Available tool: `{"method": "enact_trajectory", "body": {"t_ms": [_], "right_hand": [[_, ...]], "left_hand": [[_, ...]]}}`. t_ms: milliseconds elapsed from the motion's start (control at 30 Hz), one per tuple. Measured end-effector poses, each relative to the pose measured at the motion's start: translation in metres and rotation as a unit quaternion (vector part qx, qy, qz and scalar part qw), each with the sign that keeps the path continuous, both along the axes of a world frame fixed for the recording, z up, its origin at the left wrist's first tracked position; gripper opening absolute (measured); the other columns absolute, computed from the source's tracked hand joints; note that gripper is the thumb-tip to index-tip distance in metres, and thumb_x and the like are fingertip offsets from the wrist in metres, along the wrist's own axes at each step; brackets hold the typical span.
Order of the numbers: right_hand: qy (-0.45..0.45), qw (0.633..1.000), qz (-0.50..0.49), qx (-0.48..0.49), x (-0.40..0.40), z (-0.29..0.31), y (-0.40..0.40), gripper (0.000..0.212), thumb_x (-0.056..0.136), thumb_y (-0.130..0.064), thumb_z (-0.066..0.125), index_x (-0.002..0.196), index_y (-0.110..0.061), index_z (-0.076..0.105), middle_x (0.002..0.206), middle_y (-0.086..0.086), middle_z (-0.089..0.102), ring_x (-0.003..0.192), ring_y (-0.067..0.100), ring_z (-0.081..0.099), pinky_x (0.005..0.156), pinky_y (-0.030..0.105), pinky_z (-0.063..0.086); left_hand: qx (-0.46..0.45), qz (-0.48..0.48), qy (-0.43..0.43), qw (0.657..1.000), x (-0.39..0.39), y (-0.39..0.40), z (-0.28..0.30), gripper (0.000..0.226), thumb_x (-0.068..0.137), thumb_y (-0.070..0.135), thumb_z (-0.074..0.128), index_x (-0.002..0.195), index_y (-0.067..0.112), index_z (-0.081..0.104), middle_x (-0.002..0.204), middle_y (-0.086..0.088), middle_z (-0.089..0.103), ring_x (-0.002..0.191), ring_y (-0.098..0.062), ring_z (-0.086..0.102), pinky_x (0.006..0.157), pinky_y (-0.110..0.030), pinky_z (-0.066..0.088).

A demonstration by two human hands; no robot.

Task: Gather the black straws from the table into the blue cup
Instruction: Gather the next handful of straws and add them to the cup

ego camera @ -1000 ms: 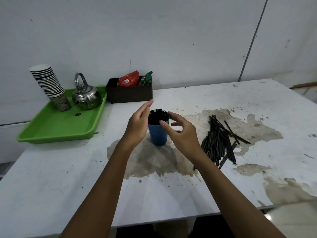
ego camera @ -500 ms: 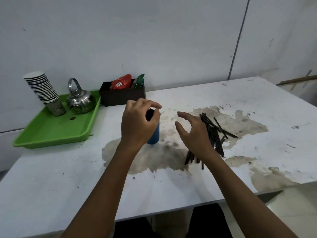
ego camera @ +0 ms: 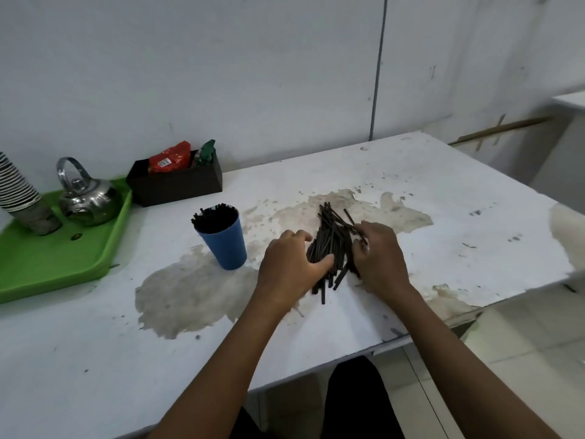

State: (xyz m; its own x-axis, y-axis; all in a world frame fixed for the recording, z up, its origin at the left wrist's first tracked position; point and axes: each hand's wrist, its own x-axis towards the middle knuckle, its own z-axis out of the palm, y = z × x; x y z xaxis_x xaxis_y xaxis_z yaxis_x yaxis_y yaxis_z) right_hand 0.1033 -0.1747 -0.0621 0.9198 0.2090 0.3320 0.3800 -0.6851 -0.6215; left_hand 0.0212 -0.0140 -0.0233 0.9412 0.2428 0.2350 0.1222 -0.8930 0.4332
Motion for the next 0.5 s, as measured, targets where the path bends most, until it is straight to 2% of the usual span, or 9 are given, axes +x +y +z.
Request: {"method": "enact_trajectory", "body": {"t_ms": [100, 167, 233, 333, 467, 500], "right_hand": [[0.021, 0.999, 0.014, -0.038, -0.001, -0.01, -0.001, 0.04, 0.097, -0.029, 0.04, 0.124, -0.008, 0.061, 0.12, 0.01, 0.062, 0.118, 0.031, 0.052, 0.101, 0.045, 0.044], [0.017, 0.998, 0.029, -0.053, -0.001, -0.011, 0.0, 0.035, 0.098, -0.025, 0.043, 0.122, -0.008, 0.062, 0.117, 0.008, 0.064, 0.114, 0.029, 0.053, 0.1, 0.042, 0.043], [0.005, 0.998, 0.039, -0.047, -0.001, -0.01, -0.001, 0.03, 0.096, -0.017, 0.049, 0.121, -0.007, 0.062, 0.117, 0.008, 0.065, 0.113, 0.027, 0.053, 0.099, 0.038, 0.043], [-0.007, 0.998, 0.046, -0.033, -0.003, -0.009, -0.003, 0.027, 0.096, -0.016, 0.051, 0.12, -0.008, 0.062, 0.115, 0.009, 0.065, 0.112, 0.026, 0.053, 0.098, 0.037, 0.043], [-0.02, 0.998, 0.051, -0.029, -0.002, -0.009, -0.001, 0.027, 0.096, -0.014, 0.052, 0.12, -0.006, 0.063, 0.115, 0.011, 0.067, 0.113, 0.028, 0.055, 0.1, 0.04, 0.043], [-0.023, 0.998, 0.052, -0.028, -0.002, -0.009, -0.001, 0.028, 0.096, -0.014, 0.051, 0.121, -0.006, 0.063, 0.116, 0.01, 0.067, 0.114, 0.028, 0.055, 0.101, 0.04, 0.043]], "left_hand": [[-0.004, 0.037, 0.052, 0.998, 0.008, -0.009, -0.007, 0.086, 0.068, 0.079, 0.06, 0.126, 0.016, 0.057, 0.118, -0.002, 0.058, 0.106, -0.02, 0.059, 0.088, -0.032, 0.05], [0.012, 0.062, 0.093, 0.994, 0.015, -0.013, -0.008, 0.09, 0.063, 0.082, 0.063, 0.12, 0.013, 0.057, 0.115, -0.005, 0.056, 0.103, -0.022, 0.059, 0.084, -0.032, 0.05], [0.011, 0.072, 0.115, 0.991, 0.022, -0.015, -0.005, 0.082, 0.062, 0.078, 0.068, 0.111, 0.012, 0.059, 0.108, -0.005, 0.059, 0.096, -0.021, 0.06, 0.077, -0.031, 0.05], [-0.021, 0.065, 0.135, 0.989, 0.032, -0.014, 0.003, 0.061, 0.067, 0.063, 0.076, 0.094, 0.01, 0.065, 0.085, -0.003, 0.068, 0.077, -0.018, 0.064, 0.064, -0.032, 0.048], [-0.053, 0.055, 0.171, 0.982, 0.042, -0.008, 0.011, 0.046, 0.071, 0.049, 0.08, 0.09, 0.008, 0.07, 0.084, -0.005, 0.071, 0.078, -0.02, 0.066, 0.068, -0.033, 0.051], [-0.057, 0.054, 0.175, 0.981, 0.045, -0.008, 0.012, 0.044, 0.072, 0.05, 0.079, 0.084, 0.009, 0.069, 0.077, -0.005, 0.069, 0.072, -0.019, 0.064, 0.063, -0.033, 0.05]]}}
